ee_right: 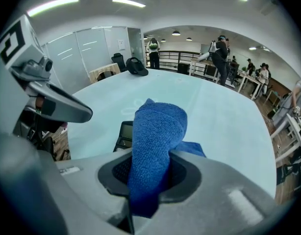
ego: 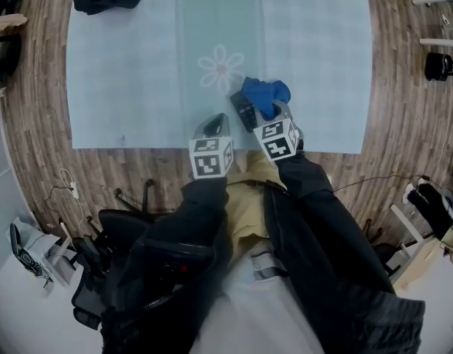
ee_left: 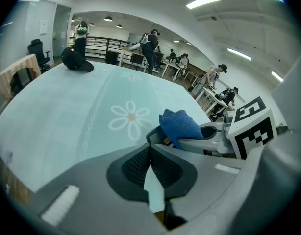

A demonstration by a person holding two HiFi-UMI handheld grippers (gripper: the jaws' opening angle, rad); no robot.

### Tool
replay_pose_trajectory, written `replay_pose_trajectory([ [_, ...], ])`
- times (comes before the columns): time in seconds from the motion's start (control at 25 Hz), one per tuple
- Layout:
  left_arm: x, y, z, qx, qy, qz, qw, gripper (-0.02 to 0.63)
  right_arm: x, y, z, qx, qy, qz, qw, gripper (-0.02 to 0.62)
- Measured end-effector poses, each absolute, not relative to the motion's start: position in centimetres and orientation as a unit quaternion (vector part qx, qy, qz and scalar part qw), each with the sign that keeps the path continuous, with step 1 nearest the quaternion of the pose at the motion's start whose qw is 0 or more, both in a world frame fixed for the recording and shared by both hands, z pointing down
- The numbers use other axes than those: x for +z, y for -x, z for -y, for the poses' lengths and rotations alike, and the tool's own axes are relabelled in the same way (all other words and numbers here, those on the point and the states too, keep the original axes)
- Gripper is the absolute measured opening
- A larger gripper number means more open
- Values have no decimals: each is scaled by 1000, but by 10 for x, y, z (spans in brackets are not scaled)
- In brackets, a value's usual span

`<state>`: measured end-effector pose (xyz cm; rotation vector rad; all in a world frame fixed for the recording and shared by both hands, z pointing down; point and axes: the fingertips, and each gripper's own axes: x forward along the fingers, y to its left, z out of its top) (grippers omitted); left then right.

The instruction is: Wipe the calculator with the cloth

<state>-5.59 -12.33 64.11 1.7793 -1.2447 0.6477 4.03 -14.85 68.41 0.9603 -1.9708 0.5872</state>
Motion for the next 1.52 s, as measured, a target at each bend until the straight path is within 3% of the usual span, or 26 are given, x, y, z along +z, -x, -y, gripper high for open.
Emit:
replay_pose_trajectory([
  [0.92,640,66,106,248,-710,503,426,-3,694,-6,63,246,-268,822,438,91],
  [1.2,635,66,106,241,-710,509,423,-2,660,-23,61,283,-301,823,390,91],
  [1.52,638,66,102,241,-708,508,427,-2,607,-62,128,225,-387,825,345,91],
])
